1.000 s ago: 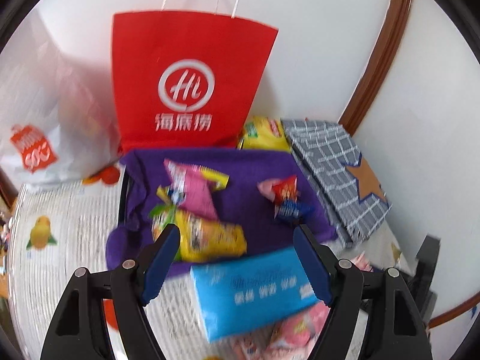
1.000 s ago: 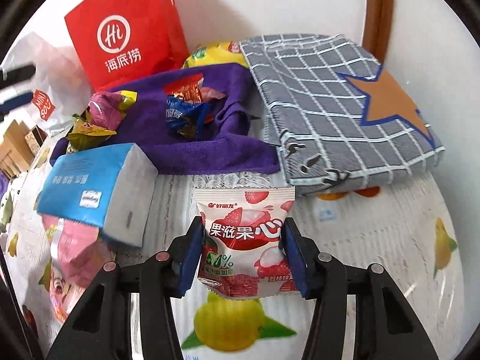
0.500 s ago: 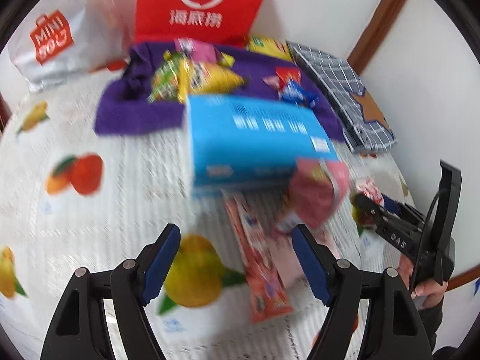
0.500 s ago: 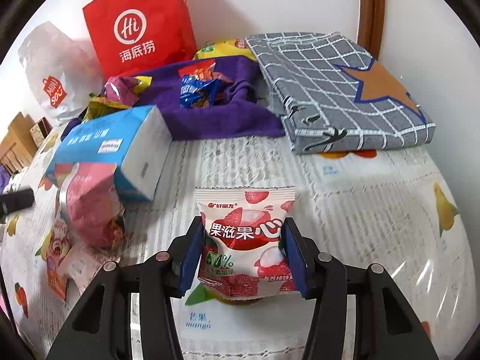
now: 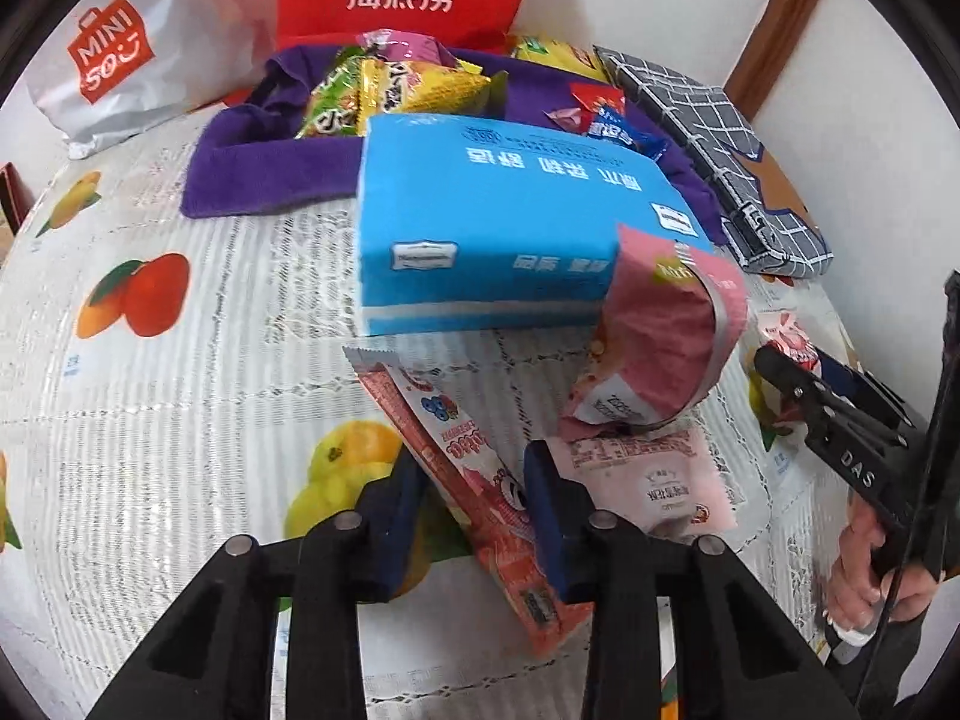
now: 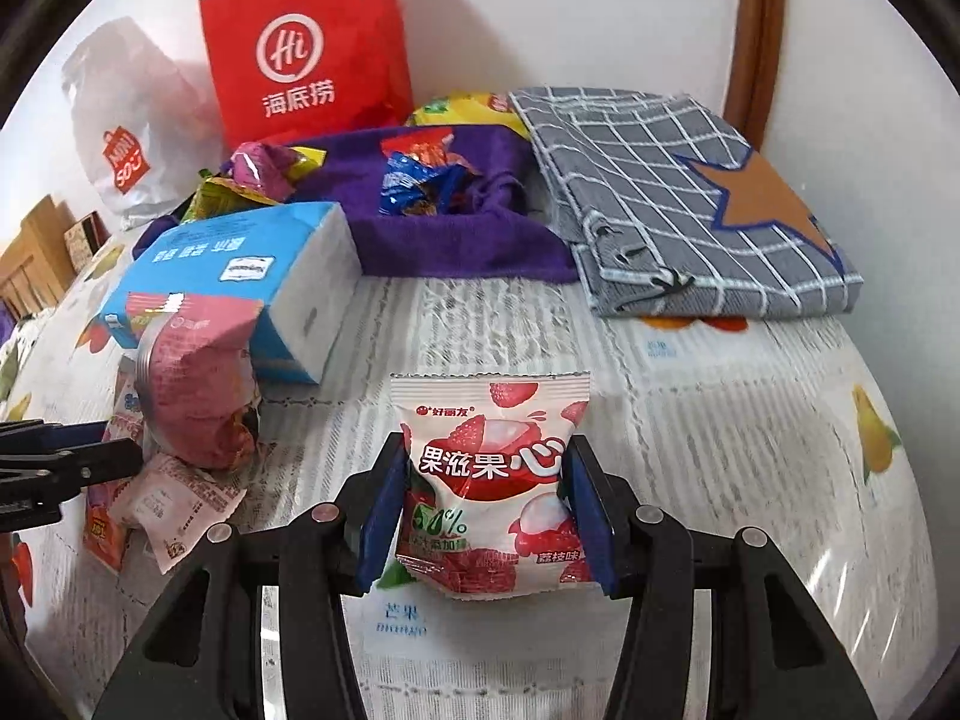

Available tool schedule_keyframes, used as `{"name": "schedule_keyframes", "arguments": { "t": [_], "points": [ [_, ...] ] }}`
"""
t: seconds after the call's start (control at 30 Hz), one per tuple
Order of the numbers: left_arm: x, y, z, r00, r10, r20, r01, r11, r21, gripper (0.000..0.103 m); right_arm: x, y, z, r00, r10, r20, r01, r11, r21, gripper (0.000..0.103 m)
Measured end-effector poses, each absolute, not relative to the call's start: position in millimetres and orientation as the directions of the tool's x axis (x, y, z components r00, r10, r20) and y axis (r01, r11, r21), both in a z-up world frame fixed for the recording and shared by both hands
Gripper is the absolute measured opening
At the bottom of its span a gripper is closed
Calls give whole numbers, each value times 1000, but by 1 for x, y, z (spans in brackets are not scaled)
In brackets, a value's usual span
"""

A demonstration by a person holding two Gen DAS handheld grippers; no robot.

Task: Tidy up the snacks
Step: 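Grasp the pink stick snack with the left tool and lift it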

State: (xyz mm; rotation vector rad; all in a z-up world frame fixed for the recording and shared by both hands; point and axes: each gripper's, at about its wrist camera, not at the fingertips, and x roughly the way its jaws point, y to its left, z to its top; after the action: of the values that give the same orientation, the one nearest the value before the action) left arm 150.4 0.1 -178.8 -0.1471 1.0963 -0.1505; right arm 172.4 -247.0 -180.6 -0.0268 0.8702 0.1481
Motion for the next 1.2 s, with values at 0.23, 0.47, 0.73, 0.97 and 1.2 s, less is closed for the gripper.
{"name": "schedule_keyframes", "arguments": {
  "t": [0.23,0.47,0.73,0.97,1.2],
  "points": [
    [152,21,-179,467,-91,-880,-58,989,-133,31,198,-238,-187,634,128,-763,-205,979,-6,52],
    [150,26,-181,489,-65,-870,-165,972,-166,47,211,-235,-197,612,176,-771,-253,967,21,52],
    [148,-5,-184,481,104,-871,-222,975,-6,44,213,-237,-199,602,196,-774,-255,966,46,52],
    [152,8,-183,500,101,-860,-198,980,0,22,214,-235,-200,601,196,-775,-263,964,39,53],
    [167,25,-184,521,91,-849,-105,994,43,22,215,-235,-200,603,188,-775,-266,964,27,53]
  ]
}}
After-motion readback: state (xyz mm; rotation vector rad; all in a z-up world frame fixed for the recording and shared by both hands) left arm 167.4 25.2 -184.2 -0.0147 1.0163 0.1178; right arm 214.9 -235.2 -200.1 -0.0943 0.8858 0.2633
